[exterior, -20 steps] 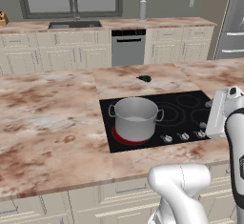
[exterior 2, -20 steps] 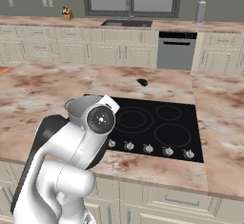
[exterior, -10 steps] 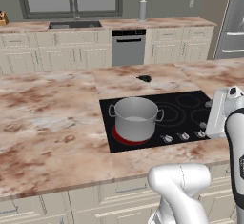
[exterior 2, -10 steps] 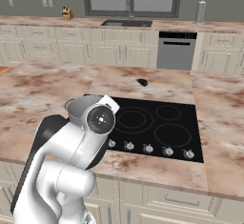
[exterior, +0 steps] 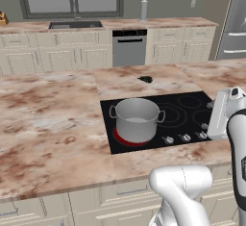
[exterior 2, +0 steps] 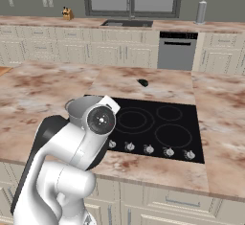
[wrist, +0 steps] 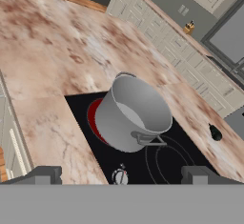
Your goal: Turn on the burner for the pot on the stove. Wait thirty seconds for the pot to heat up. Then add the eggplant to the pot.
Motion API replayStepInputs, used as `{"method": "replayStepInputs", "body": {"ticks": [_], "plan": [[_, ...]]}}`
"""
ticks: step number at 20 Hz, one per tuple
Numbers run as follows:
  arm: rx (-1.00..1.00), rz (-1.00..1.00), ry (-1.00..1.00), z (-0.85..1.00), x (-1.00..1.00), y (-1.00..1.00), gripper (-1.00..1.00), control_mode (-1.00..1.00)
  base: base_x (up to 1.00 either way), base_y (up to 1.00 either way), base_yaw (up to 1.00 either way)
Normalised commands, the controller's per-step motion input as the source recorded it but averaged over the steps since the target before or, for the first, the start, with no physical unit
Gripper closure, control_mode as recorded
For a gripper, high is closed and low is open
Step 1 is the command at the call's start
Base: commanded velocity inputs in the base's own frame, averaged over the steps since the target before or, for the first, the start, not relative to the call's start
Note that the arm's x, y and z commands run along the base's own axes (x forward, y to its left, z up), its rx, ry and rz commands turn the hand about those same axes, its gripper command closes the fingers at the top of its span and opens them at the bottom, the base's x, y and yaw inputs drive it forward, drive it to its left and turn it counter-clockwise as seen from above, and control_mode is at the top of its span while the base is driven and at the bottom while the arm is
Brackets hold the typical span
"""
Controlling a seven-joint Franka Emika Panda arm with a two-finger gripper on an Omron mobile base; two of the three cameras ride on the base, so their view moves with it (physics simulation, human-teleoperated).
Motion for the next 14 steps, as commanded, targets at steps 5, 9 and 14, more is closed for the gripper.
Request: {"method": "replayStepInputs", "body": {"ticks": [5,9,14], "plan": [[0.00,0.00,0.00,0.00,0.00,0.00,-1.00,-1.00,0.00,0.00,0.00],[0.00,0.00,0.00,0.00,0.00,0.00,-1.00,-1.00,0.00,0.00,0.00],[0.00,0.00,0.00,0.00,0.00,0.00,-1.00,-1.00,0.00,0.00,0.00]]}}
